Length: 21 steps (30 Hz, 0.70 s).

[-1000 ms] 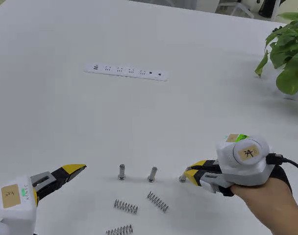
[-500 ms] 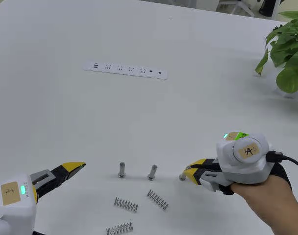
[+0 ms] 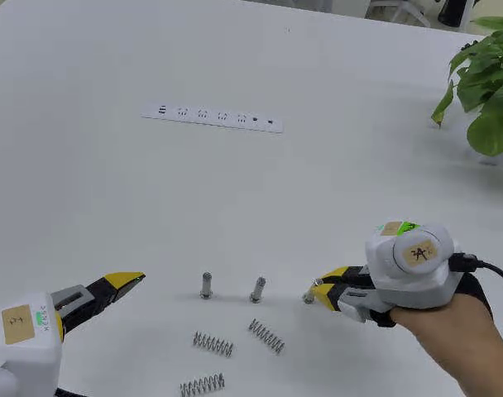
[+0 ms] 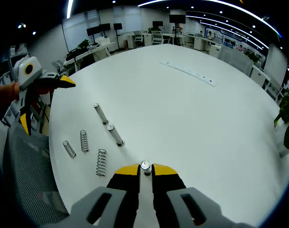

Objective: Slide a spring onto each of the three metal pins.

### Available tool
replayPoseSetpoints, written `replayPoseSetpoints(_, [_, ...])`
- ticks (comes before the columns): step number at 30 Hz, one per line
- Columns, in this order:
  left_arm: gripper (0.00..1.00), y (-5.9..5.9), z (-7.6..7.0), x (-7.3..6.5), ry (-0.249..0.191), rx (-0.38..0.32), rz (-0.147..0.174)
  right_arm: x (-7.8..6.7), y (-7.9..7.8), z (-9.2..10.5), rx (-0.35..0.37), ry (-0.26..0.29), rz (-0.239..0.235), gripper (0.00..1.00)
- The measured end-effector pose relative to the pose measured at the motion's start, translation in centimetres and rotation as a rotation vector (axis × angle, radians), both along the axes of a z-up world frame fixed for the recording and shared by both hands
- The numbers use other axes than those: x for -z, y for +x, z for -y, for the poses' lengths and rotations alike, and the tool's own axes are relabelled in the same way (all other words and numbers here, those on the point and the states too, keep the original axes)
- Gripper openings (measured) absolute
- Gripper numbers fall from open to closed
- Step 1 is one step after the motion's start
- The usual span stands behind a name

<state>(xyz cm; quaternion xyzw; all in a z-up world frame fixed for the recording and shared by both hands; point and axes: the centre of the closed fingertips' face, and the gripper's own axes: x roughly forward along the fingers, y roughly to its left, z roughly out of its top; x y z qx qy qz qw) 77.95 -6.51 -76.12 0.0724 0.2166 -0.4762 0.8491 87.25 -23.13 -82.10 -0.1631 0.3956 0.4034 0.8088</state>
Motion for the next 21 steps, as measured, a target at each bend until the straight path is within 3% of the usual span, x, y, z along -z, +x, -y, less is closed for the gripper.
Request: replayPoseSetpoints(21, [0.99,-0.12,0.21,-0.29,0.007,0.011,0.007,-0.43,-0.1,0.29,0.003,0.019,0.016,0.22])
